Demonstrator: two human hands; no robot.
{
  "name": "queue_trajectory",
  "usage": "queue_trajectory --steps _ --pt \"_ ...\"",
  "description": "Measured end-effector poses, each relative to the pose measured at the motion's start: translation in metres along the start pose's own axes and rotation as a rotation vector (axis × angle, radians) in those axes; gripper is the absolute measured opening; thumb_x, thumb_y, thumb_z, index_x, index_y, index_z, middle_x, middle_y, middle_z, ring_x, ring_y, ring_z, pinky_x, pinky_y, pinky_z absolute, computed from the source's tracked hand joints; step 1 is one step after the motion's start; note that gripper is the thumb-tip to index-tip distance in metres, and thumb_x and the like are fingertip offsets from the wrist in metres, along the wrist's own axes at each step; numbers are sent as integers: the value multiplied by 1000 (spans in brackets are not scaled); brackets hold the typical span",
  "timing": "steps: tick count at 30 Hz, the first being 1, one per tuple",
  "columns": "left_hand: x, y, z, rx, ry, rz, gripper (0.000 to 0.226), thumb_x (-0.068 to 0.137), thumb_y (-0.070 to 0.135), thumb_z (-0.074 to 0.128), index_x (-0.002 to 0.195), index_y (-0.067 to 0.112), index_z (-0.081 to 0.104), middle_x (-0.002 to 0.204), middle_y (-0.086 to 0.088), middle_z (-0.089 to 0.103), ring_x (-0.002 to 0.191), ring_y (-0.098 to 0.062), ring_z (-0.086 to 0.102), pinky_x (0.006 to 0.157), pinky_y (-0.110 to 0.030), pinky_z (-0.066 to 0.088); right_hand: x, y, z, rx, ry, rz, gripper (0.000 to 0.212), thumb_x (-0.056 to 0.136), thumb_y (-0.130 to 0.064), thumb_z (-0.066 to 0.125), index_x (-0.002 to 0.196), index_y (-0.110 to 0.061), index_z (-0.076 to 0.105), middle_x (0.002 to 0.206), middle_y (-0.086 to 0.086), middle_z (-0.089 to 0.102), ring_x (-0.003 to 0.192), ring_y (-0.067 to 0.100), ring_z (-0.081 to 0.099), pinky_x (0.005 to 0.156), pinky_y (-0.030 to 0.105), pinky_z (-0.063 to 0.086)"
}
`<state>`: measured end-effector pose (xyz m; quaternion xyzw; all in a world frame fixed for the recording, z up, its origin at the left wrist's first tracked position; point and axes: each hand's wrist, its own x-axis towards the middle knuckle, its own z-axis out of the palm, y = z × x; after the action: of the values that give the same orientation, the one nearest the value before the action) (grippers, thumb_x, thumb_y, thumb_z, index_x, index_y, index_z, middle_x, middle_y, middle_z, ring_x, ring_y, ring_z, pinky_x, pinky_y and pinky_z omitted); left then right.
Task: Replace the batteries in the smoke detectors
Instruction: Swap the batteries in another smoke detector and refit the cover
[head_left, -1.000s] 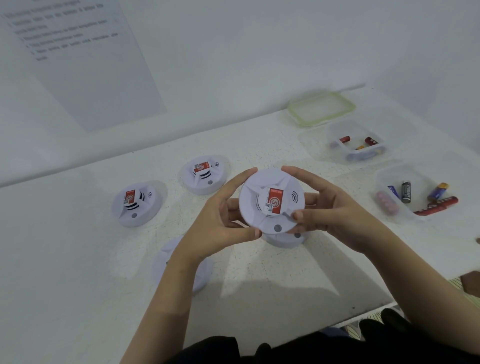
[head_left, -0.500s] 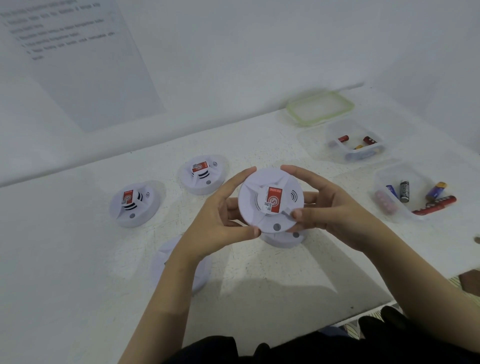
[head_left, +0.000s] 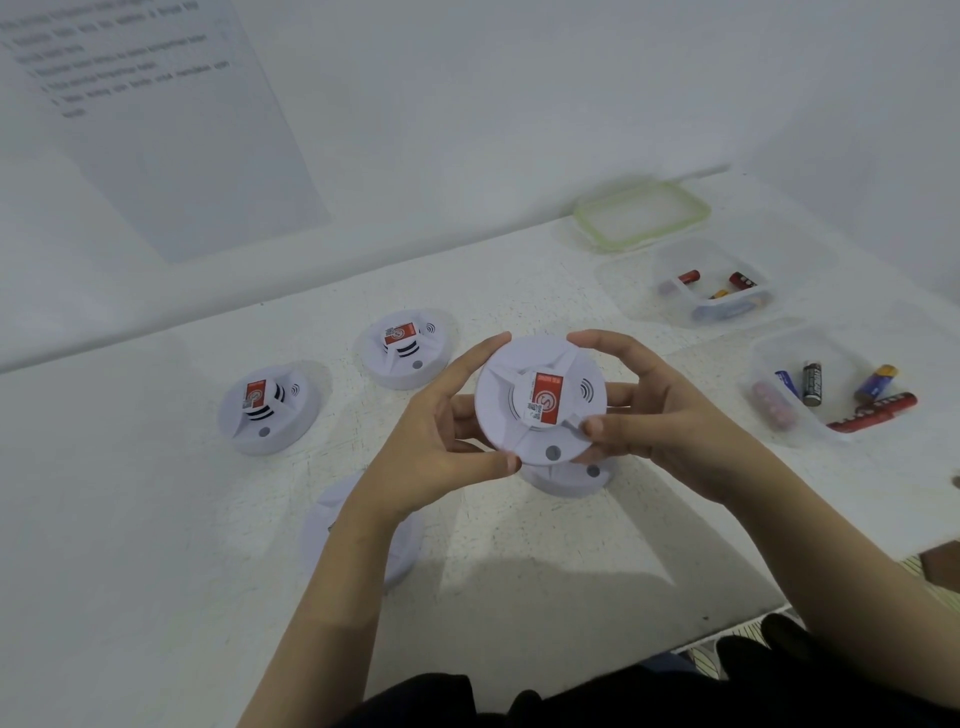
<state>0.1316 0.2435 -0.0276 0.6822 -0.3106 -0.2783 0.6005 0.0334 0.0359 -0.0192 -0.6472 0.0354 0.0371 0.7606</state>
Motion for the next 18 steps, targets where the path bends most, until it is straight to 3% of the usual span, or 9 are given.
queue_trajectory --steps 18 --pt "0 1 0 -7 15 5 87 71 -1 75 139 39 40 107 -6 73 93 -31 69 77 -32 59 1 1 -2 11 0 -26 63 73 -2 66 127 -30 49 104 19 70 93 34 68 74 40 58"
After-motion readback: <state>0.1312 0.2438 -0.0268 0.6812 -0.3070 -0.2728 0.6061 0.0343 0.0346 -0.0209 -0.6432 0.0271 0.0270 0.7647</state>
